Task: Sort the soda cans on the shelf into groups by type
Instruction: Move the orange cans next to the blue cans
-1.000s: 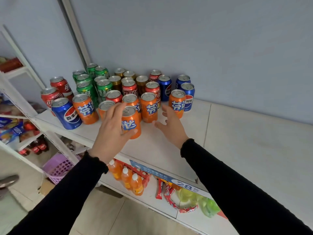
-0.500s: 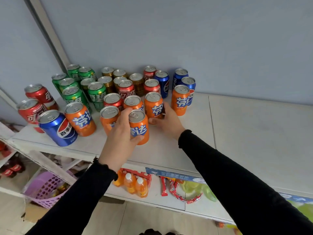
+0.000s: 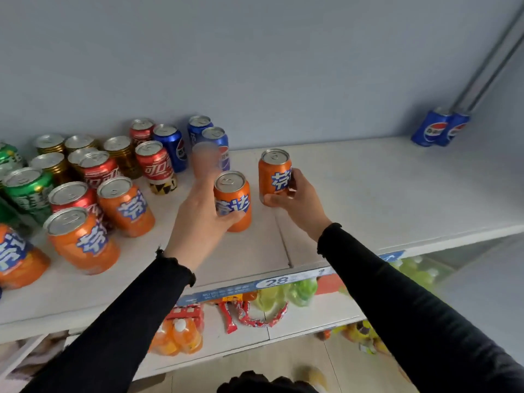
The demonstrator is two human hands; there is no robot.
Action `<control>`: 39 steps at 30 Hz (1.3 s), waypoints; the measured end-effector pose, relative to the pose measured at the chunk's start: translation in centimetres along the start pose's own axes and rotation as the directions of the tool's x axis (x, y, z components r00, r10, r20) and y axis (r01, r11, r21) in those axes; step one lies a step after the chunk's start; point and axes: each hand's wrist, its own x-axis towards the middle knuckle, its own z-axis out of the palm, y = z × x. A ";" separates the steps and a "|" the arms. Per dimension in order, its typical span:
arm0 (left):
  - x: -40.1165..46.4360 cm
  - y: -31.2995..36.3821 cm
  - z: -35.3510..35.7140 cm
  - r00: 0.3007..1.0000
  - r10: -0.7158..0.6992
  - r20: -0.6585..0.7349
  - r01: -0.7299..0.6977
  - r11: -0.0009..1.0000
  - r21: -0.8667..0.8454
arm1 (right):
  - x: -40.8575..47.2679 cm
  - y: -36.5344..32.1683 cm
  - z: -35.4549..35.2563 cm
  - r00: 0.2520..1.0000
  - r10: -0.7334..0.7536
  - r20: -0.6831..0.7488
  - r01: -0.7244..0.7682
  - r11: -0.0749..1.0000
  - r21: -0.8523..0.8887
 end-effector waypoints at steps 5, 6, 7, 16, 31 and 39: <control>4.5 5.0 7.5 0.995 0.058 0.079 -0.051 0.995 -0.089 | 0.6 3.0 -9.8 0.984 0.035 -0.173 -0.037 0.999 -0.011; 5.6 6.1 9.4 0.993 0.068 0.095 -0.059 0.993 -0.098 | 0.9 3.6 -11.9 0.979 0.040 -0.201 -0.043 0.999 -0.012; 6.7 7.2 11.3 0.991 0.078 0.107 -0.067 0.992 -0.107 | 1.4 4.4 -14.1 0.973 0.044 -0.225 -0.047 0.999 -0.011; 16.3 17.8 28.3 0.987 0.067 0.149 -0.041 0.984 -0.174 | 8.6 11.4 -32.2 0.945 0.067 -0.322 -0.077 0.997 -0.021; 29.1 21.5 39.0 0.990 -0.031 0.134 0.031 1.000 0.002 | 21.8 17.3 -37.3 0.933 0.052 -0.356 -0.093 0.991 -0.101; 31.7 21.2 41.0 0.988 -0.025 0.154 0.031 0.999 -0.033 | 23.3 18.2 -37.9 0.958 0.026 -0.284 -0.056 0.994 -0.097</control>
